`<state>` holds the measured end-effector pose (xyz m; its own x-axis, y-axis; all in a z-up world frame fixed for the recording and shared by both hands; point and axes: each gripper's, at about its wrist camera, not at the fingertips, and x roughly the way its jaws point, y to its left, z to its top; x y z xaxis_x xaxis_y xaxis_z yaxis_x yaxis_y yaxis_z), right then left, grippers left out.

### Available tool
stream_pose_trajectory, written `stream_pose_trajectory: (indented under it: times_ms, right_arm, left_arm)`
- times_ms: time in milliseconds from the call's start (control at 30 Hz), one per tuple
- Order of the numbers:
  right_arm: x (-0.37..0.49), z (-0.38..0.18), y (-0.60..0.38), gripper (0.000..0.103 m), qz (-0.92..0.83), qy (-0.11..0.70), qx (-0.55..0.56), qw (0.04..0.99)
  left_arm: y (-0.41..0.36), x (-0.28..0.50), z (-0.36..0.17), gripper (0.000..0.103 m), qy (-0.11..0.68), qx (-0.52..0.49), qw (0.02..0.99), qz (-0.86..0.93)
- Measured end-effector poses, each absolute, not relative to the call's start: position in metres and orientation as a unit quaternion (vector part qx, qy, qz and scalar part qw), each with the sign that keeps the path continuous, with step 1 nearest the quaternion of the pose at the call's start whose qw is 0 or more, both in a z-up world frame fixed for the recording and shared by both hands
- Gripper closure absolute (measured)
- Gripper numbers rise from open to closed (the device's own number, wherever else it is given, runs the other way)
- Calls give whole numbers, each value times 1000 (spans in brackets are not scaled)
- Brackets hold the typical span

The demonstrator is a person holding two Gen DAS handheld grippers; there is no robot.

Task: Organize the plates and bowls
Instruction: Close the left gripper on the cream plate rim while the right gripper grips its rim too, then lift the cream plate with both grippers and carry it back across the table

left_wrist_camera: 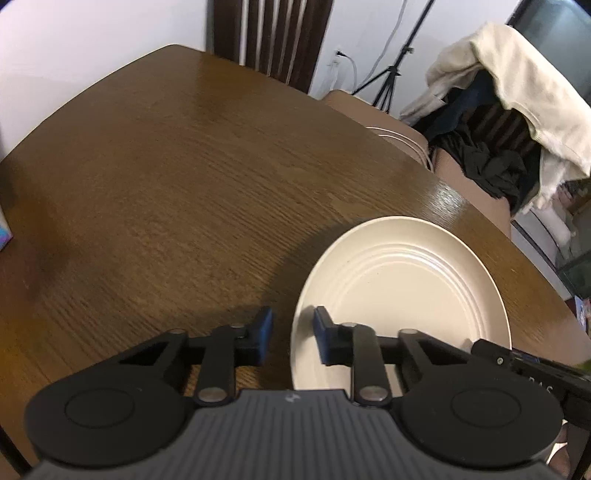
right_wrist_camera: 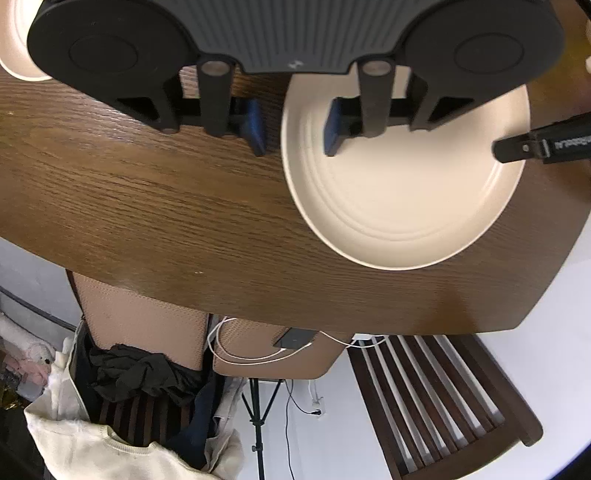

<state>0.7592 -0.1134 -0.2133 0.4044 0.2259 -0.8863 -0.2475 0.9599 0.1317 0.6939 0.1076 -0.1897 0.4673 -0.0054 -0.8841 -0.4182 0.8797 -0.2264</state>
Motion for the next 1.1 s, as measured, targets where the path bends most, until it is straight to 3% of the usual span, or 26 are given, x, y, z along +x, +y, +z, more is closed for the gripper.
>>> stream_pose_trajectory:
  times_ms: [167,400,1100]
  right_arm:
    - [759,-213,-114,82,148,525,-6,838]
    - [754,-212,-114,87,148,514,-18,844]
    - [742,-197,-125,90,151,497,-7,855]
  left_arm:
    - [102,696,-188,90,500,-200,834,116]
    - [87,699,-185,90,499,-147,846,116]
    - [85,691,-169,90,491,-147,852,110]
